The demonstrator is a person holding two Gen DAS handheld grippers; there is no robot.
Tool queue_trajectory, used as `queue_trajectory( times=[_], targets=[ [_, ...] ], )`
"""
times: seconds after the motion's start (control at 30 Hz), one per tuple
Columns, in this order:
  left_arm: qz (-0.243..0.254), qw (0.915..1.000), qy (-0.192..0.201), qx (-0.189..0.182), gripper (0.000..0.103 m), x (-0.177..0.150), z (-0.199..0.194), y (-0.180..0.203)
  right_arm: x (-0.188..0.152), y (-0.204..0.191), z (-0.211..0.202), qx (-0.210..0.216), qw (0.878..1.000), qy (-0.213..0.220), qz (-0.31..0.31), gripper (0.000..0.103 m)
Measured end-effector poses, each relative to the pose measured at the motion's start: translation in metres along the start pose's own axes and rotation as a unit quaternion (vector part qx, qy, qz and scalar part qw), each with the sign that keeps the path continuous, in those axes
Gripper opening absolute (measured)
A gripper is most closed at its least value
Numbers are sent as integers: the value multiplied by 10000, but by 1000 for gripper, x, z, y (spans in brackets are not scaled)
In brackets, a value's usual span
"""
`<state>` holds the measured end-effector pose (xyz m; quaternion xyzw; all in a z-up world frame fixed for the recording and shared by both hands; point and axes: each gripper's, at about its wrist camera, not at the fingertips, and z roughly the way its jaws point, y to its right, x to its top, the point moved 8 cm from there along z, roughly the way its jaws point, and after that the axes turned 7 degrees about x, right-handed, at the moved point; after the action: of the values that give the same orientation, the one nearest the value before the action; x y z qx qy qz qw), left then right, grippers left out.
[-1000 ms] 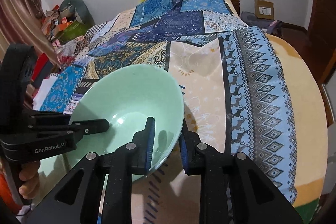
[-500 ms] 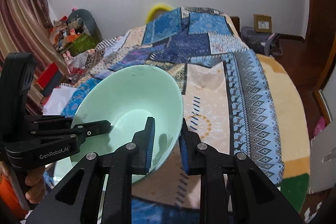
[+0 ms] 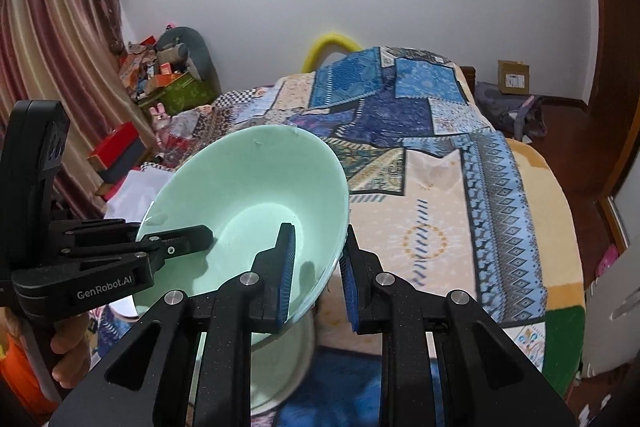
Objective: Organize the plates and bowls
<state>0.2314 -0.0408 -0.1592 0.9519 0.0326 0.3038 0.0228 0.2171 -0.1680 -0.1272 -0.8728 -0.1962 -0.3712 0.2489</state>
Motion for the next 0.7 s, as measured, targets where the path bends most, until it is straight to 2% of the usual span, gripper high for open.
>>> queue_trajectory(
  times=[0.43, 0.7],
  targets=[
    [-287, 9988, 189, 358, 14, -38, -46, -70, -14, -70, 13, 363, 9991, 28, -194, 20],
    [-458, 9970, 171, 593, 14, -57, -53, -113, -24, -105, 35, 620, 9975, -125, -313, 20]
  ],
)
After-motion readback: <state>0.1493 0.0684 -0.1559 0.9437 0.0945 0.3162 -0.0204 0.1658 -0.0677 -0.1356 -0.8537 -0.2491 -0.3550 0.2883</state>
